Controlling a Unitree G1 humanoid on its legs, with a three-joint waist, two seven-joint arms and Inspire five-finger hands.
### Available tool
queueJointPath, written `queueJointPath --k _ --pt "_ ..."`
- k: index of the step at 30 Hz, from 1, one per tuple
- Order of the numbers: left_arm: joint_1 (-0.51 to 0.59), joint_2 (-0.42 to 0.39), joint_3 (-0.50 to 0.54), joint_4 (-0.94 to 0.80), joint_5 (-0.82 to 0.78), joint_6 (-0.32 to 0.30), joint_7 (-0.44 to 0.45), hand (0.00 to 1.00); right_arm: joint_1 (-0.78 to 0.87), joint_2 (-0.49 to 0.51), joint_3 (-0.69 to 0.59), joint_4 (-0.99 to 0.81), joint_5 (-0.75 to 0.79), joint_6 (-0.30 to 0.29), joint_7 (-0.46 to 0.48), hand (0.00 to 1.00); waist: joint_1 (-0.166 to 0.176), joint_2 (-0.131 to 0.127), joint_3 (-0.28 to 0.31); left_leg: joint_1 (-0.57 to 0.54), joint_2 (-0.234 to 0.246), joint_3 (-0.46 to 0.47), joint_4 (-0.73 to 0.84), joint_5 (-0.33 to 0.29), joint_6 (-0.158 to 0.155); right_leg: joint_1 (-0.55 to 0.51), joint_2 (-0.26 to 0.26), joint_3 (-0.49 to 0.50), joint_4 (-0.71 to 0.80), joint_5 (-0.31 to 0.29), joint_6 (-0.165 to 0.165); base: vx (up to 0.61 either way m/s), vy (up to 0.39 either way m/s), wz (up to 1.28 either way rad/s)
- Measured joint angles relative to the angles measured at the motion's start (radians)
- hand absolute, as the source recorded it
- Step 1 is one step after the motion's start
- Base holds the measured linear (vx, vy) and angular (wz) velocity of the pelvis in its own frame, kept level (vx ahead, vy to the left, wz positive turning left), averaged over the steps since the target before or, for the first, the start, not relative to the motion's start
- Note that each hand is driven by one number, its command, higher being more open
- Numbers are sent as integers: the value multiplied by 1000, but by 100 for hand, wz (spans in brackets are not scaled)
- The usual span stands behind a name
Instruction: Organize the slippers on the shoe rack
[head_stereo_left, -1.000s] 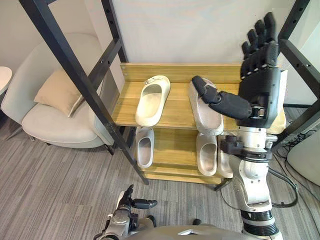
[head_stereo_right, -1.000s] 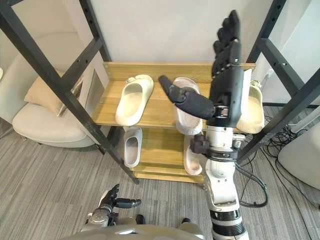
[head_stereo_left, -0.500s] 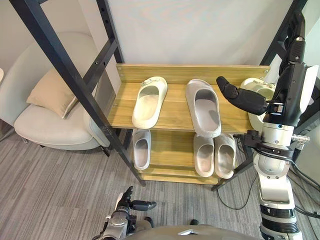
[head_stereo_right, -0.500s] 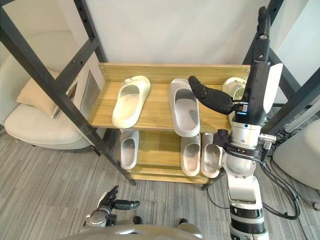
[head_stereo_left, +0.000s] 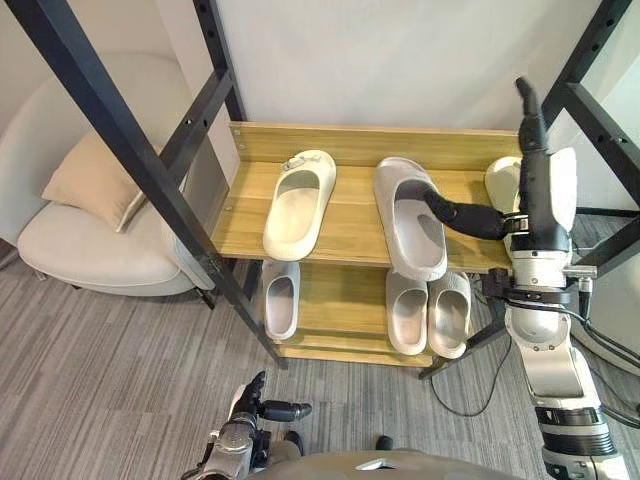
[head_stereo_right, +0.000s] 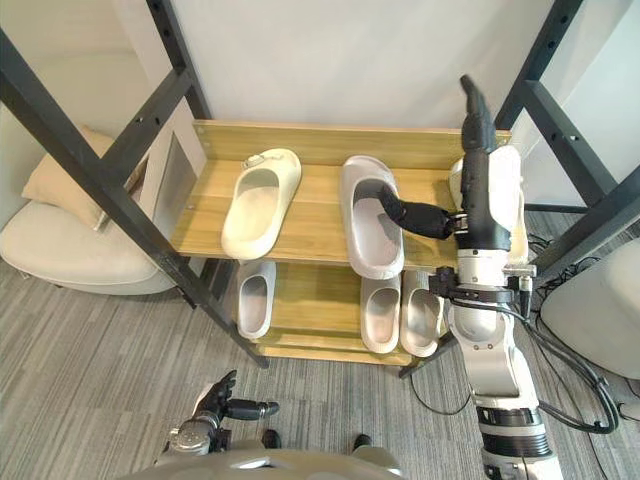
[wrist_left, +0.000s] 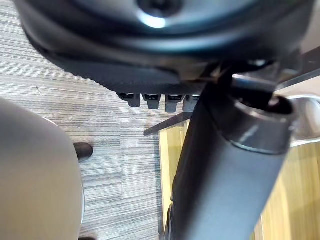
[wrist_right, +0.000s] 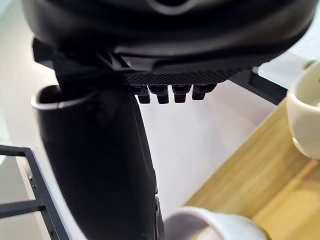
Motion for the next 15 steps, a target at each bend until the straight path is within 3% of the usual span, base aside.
queueJointPath --k 7,8,15 --pt "0 3 -1 -1 0 -1 -7 100 0 -22 41 59 1 8 18 100 0 -4 2 -5 -2 -12 -1 0 0 0 -1 -3 -1 1 1 10 0 4" --pt "0 4 -1 -1 0 -1 -9 100 -2 -22 42 66 1 8 18 0 0 -5 2 -5 -3 -13 -1 0 0 -1 -2 -3 -1 1 1 0 0 0" --pt "0 7 -1 -1 -1 -8 -15 100 -50 -30 76 115 10 4 27 0 0 -11 4 -5 -6 -18 -8 6 4 -4 -3 -2 -4 2 2 -4 1 0"
